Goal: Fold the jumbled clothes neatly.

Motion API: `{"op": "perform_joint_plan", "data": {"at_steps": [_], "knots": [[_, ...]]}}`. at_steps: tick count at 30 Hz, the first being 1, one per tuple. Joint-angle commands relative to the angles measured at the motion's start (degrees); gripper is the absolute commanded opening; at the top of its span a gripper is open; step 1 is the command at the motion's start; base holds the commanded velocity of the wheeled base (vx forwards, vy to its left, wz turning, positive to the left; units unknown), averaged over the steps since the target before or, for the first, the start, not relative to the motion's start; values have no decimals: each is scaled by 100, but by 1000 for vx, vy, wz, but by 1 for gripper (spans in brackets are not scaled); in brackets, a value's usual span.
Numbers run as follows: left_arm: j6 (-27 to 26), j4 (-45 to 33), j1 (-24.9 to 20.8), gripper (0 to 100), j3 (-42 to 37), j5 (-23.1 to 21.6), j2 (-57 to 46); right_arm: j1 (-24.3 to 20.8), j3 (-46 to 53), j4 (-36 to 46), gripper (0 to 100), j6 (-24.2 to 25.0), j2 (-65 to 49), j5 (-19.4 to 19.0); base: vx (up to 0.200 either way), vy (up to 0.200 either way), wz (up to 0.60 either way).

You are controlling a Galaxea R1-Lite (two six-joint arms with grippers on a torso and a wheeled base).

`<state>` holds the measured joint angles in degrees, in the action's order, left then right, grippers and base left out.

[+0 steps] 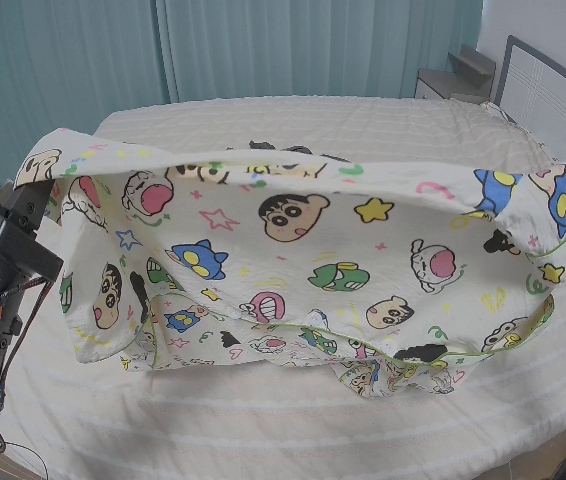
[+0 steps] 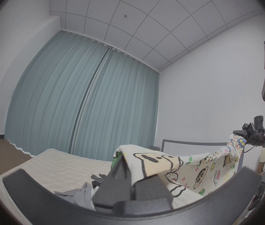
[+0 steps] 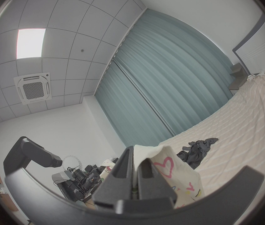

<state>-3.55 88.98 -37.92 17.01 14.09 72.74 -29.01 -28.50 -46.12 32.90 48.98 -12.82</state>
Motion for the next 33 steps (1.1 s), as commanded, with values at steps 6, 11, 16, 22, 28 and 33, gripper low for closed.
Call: {"op": "perform_joint_plan", "data": {"at_steps": [6,11,16,22,28,33], "knots": [[3,102,48,0,-22,-12,3,-34,20,-3,0,-3,-29,-1,0,0,0],[30,102,48,0,-13,-3,12,-34,90,-3,0,-12,6,-10,0,-80,0],[21,102,48,0,-39,-3,47,-34,99,-3,0,-12,-29,-1,0,-200,0],[21,102,48,0,-48,-3,47,-34,90,-3,0,-12,-38,-10,0,-200,0],[30,102,48,0,-48,-3,47,-34,90,-3,0,-3,-38,-1,0,-200,0],[30,102,48,0,-57,-3,47,-34,82,-11,0,6,-47,-1,0,-200,0]]}}
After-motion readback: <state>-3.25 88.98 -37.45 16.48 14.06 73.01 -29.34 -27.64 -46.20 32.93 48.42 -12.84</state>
